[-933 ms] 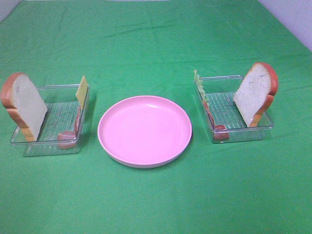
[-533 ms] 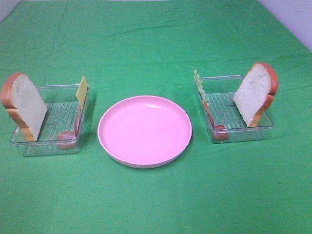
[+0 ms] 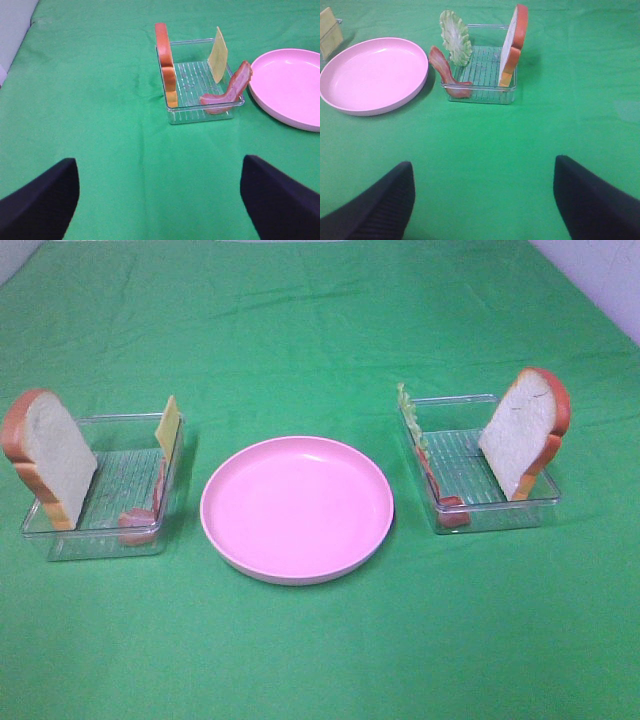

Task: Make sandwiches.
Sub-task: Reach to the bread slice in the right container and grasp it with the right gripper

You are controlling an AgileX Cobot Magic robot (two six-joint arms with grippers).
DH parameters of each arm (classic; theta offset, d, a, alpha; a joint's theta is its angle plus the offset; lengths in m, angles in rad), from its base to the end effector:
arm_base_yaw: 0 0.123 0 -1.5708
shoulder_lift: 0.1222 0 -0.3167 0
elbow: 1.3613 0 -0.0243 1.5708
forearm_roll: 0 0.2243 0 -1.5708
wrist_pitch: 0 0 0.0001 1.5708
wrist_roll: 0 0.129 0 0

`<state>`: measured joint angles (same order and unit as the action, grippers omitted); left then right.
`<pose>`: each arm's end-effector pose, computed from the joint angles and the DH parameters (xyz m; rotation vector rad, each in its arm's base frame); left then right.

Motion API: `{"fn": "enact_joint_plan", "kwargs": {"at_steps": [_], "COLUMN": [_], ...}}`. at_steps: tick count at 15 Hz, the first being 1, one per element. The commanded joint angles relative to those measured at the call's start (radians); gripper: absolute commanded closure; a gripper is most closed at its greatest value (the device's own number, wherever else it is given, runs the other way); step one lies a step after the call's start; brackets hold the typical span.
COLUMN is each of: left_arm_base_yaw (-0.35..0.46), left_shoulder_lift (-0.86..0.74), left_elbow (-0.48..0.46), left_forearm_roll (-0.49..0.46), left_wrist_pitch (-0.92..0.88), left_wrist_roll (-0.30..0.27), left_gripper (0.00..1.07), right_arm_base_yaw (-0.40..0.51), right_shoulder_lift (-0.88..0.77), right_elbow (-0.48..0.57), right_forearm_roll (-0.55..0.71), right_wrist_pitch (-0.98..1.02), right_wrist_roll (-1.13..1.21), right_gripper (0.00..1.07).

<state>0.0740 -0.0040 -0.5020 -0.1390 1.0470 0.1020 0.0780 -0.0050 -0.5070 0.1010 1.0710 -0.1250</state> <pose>-0.0256 -0.0174 0.2502 0.0340 2.0169 -0.0541 -0.0293 0.0092 0.2484 -0.2126 2.0285 0.0913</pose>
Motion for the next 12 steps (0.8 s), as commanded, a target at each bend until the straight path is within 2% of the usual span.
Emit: {"fn": "enact_joint_plan", "kwargs": {"at_steps": [1, 12], "left_arm_base_yaw": [0.004, 0.004], "left_shoulder_lift": [-0.023, -0.023], "left_elbow": [0.000, 0.000], "left_forearm_roll": [-0.001, -0.001], "left_wrist_pitch": [-0.007, -0.007], "left_wrist_roll": [0.002, 0.002], "left_gripper": [0.23, 0.23], "right_arm_base_yaw": [-0.008, -0.008], "right_shoulder_lift": [-0.012, -0.012], "right_elbow": [0.004, 0.004], "right_forearm_roll": [-0.001, -0.001], "right_wrist_pitch": [-0.007, -0.007], "right_wrist_roll": [-0.006, -0.006], "right_gripper": [0.34, 0.34]}}
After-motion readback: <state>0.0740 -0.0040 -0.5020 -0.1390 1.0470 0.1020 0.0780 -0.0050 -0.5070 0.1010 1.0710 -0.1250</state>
